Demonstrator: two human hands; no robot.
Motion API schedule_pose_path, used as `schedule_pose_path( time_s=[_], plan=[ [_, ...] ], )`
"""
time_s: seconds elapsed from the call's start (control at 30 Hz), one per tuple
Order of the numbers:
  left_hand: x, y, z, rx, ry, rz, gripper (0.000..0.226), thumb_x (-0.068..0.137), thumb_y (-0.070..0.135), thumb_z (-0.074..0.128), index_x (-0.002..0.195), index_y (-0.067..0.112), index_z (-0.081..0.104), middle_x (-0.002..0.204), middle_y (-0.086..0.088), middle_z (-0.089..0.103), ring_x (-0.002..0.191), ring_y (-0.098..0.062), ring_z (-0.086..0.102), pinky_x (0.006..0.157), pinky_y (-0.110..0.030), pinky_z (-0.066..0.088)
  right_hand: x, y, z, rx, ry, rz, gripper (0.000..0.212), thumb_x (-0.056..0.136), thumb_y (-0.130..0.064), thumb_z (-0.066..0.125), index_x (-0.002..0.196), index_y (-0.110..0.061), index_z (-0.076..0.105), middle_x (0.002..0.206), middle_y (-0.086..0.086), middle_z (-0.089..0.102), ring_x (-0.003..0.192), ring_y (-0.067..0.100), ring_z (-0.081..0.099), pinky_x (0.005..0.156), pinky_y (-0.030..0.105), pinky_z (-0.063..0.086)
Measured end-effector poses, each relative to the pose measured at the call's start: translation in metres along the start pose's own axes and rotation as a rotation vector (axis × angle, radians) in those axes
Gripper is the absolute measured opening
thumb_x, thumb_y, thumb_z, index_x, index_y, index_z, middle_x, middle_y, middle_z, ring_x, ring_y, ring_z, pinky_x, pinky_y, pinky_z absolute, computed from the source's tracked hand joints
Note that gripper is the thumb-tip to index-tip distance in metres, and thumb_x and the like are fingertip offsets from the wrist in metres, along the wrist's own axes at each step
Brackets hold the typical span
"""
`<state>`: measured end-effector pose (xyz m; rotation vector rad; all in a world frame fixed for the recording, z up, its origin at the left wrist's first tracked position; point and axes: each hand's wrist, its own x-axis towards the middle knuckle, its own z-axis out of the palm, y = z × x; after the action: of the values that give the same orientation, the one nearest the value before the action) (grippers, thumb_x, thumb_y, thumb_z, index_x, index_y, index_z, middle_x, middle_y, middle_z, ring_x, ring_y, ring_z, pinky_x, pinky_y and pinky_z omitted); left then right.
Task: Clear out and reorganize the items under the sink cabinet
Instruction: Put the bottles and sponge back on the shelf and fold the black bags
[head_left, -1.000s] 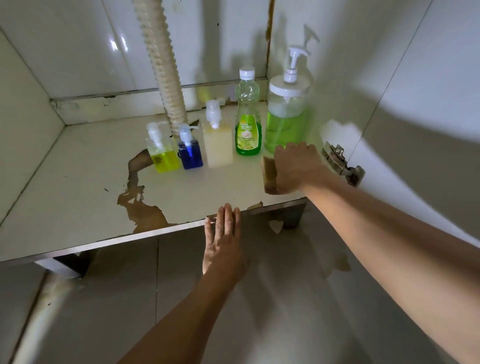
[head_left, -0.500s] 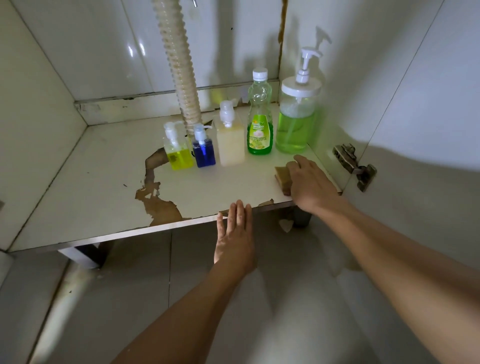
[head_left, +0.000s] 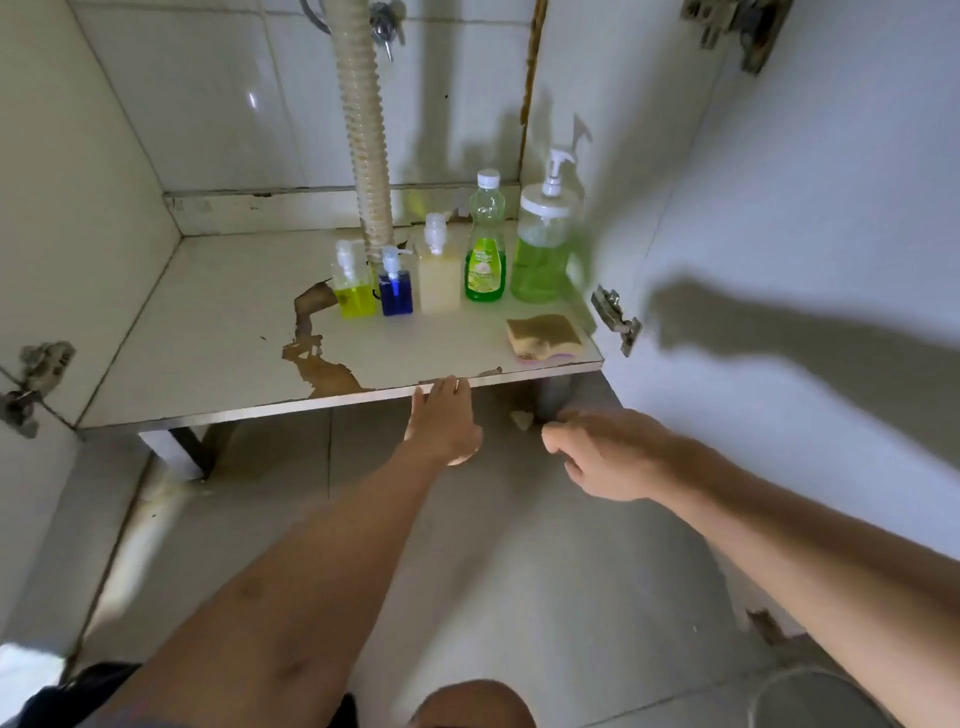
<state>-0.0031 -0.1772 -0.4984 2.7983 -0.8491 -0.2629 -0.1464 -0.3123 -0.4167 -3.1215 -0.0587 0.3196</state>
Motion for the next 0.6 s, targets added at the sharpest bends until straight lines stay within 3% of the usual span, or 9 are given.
schedule_pose_path(
  time_s=[0.1, 0.17, 0.27, 0.37, 0.43, 0.6],
  plan=[
    [-0.027, 0.008, 0.015, -0.178, -0.004, -0.137, 0.041, 0.088, 0.025, 0.051, 0.128, 0.016, 0.053, 0.131, -0.008, 0.055, 0.118, -0.032, 0.053, 0.096, -0.036, 0.042, 0.013, -0.004, 0.031, 0.351, 0.154, 0.222, 0.026, 0.091, -0.018, 0.047, 0.114, -0.017, 0.059, 0.118, 0.002, 0.061, 0.106, 0.024, 0.059, 0.087, 0.031, 0.050],
    [-0.043, 0.007, 0.041, -0.190, -0.072, -0.213, 0.032, 0.089, 0.027, 0.049, 0.118, 0.020, 0.061, 0.122, -0.009, 0.061, 0.110, -0.033, 0.059, 0.088, -0.034, 0.046, 0.014, -0.008, 0.076, 0.536, 0.199, 0.320, 0.025, 0.091, -0.016, 0.049, 0.114, -0.015, 0.059, 0.116, 0.002, 0.062, 0.108, 0.022, 0.058, 0.086, 0.024, 0.045],
    [-0.067, 0.003, 0.082, -0.090, -0.153, -0.254, 0.029, 0.091, 0.028, 0.047, 0.114, 0.020, 0.063, 0.123, -0.010, 0.061, 0.111, -0.032, 0.059, 0.091, -0.036, 0.047, -0.006, -0.011, 0.157, 0.618, 0.061, 0.393, 0.031, 0.089, -0.015, 0.052, 0.119, -0.008, 0.054, 0.118, 0.011, 0.063, 0.111, 0.028, 0.058, 0.087, 0.025, 0.042],
    [-0.086, 0.007, 0.103, 0.008, -0.259, -0.276, 0.033, 0.092, 0.027, 0.048, 0.122, 0.018, 0.059, 0.131, -0.009, 0.054, 0.121, -0.031, 0.053, 0.098, -0.038, 0.043, -0.023, -0.016, 0.204, 0.806, -0.096, 0.581, 0.034, 0.090, -0.011, 0.050, 0.123, -0.005, 0.049, 0.124, 0.018, 0.059, 0.115, 0.031, 0.057, 0.087, 0.026, 0.043],
    [-0.095, 0.006, 0.103, 0.061, -0.321, -0.244, 0.034, 0.092, 0.027, 0.050, 0.123, 0.015, 0.058, 0.131, -0.009, 0.055, 0.124, -0.029, 0.051, 0.098, -0.037, 0.044, -0.013, -0.028, 0.209, 0.903, -0.140, 0.572, 0.035, 0.090, -0.010, 0.047, 0.124, -0.005, 0.049, 0.126, 0.018, 0.057, 0.115, 0.031, 0.055, 0.084, 0.026, 0.042],
    [-0.127, -0.021, 0.061, 0.197, -0.345, -0.281, 0.037, 0.096, 0.028, 0.046, 0.130, 0.014, 0.051, 0.136, -0.005, 0.051, 0.127, -0.025, 0.047, 0.100, -0.035, 0.040, 0.027, -0.055, 0.190, 0.919, -0.036, 0.373, 0.034, 0.088, -0.012, 0.050, 0.122, -0.009, 0.053, 0.126, 0.014, 0.059, 0.113, 0.029, 0.057, 0.082, 0.021, 0.040]
  ],
)
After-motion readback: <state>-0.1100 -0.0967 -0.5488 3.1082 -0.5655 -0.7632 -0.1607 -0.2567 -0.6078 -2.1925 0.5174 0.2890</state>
